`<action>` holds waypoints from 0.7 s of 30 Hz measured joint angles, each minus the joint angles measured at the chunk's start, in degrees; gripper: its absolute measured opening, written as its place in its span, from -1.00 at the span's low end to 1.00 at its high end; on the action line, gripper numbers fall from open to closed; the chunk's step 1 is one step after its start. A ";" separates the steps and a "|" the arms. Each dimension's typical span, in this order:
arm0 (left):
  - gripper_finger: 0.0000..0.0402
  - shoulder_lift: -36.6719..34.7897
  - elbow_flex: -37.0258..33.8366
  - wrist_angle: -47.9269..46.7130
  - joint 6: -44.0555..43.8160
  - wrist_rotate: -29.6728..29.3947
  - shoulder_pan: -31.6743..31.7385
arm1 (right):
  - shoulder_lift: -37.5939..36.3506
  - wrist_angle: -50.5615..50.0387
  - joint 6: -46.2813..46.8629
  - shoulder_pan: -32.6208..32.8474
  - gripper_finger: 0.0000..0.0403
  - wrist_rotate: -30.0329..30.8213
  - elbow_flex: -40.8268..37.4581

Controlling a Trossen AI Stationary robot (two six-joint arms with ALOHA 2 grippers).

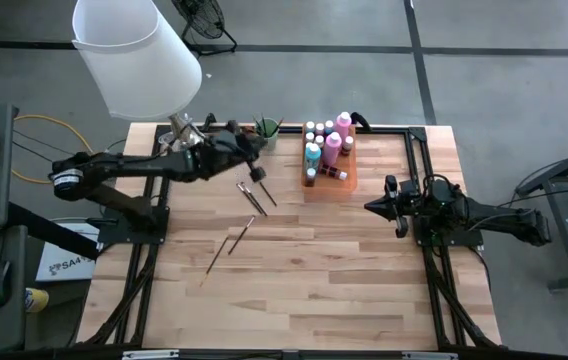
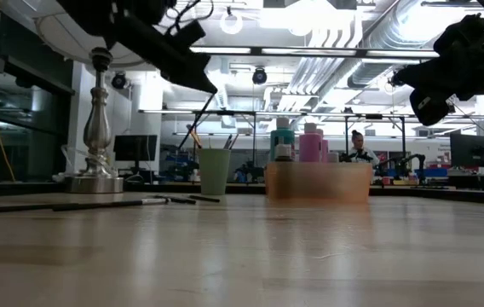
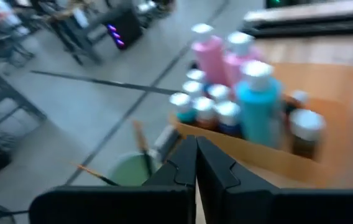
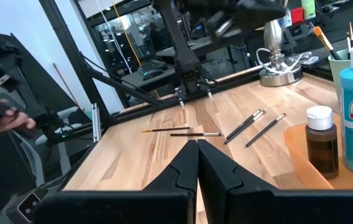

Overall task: Pick & Place Paint Supplies
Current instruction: Put the black paint brush into the green cup

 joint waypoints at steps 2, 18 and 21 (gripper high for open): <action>-1.00 1.22 0.00 3.05 0.27 0.71 2.89 | 0.00 0.00 0.01 0.00 -0.99 -0.02 0.02; -1.00 15.00 1.33 33.17 -0.15 3.01 11.44 | 0.00 0.01 0.00 0.00 -0.99 -0.01 0.01; -1.00 16.78 2.47 32.47 -1.08 3.45 12.85 | 0.00 0.00 0.00 0.00 -0.99 0.00 0.00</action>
